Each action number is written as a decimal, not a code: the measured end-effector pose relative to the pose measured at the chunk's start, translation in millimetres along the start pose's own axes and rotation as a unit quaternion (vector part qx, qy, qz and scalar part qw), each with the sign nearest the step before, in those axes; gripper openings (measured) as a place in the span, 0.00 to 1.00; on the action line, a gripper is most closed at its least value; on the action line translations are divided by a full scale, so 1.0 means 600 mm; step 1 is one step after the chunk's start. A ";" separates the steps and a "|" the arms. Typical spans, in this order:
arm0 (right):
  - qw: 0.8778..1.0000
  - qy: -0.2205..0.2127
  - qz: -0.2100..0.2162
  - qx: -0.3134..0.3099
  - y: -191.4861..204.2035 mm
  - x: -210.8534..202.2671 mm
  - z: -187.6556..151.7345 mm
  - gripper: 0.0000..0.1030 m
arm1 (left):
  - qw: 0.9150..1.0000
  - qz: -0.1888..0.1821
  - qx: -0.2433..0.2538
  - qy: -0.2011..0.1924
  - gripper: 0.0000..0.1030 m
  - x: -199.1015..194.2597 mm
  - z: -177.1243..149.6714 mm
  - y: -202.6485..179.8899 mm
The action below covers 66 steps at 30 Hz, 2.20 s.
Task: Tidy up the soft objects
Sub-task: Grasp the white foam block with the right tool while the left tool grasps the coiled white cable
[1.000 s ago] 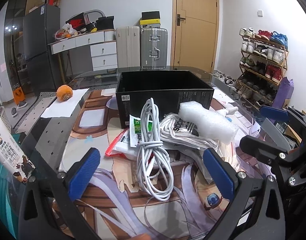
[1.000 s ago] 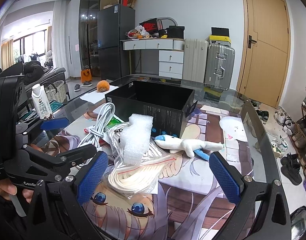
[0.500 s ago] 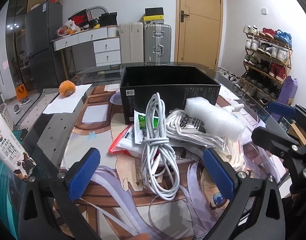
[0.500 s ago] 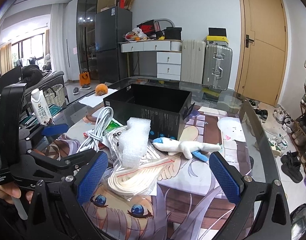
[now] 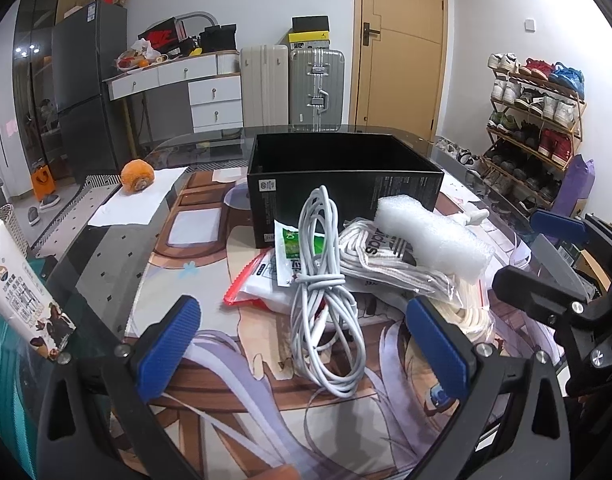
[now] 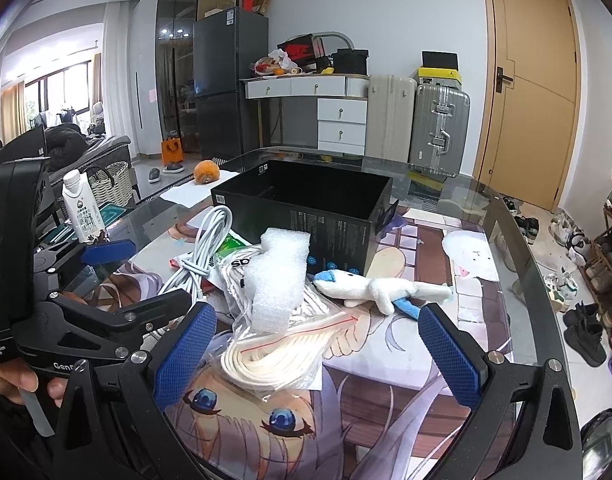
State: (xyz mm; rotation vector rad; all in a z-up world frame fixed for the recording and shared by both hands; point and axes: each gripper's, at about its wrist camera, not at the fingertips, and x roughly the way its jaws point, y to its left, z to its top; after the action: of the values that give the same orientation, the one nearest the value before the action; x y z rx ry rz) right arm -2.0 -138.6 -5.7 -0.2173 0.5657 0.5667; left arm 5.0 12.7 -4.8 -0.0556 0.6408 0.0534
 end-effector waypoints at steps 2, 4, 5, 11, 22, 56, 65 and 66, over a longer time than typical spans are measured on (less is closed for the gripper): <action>1.000 0.003 -0.001 -0.001 0.001 0.003 0.000 1.00 | 1.000 -0.002 -0.001 0.001 1.00 0.001 -0.001 0.002; 1.000 0.005 0.000 0.000 0.001 0.005 0.000 1.00 | 1.000 -0.003 -0.003 0.004 1.00 0.003 -0.001 0.004; 1.000 0.007 0.001 0.001 0.000 0.007 0.001 1.00 | 1.000 -0.004 -0.004 0.005 1.00 0.004 0.000 0.005; 1.000 0.013 0.005 0.002 -0.002 0.011 0.002 1.00 | 0.999 -0.022 -0.032 0.003 1.00 0.006 0.004 0.021; 0.999 0.029 0.011 0.016 -0.010 0.021 0.007 1.00 | 0.999 -0.012 -0.040 -0.008 1.00 0.000 0.010 0.028; 0.994 0.095 0.061 -0.004 0.016 0.122 0.056 0.37 | 0.993 -0.088 -0.044 0.063 0.55 0.050 0.018 0.043; 0.996 0.074 0.047 -0.004 0.002 0.090 0.055 0.37 | 0.991 -0.098 -0.050 0.070 0.55 0.056 0.017 0.037; 0.996 0.074 0.045 -0.002 -0.002 0.088 0.054 0.37 | 0.992 -0.095 -0.048 0.071 0.55 0.058 0.017 0.035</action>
State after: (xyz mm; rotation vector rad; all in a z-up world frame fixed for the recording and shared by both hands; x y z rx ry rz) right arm 50.2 -104.9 -8.4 -0.2404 0.7212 0.6427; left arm 37.6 35.6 -18.0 -0.2150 0.7729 -0.1056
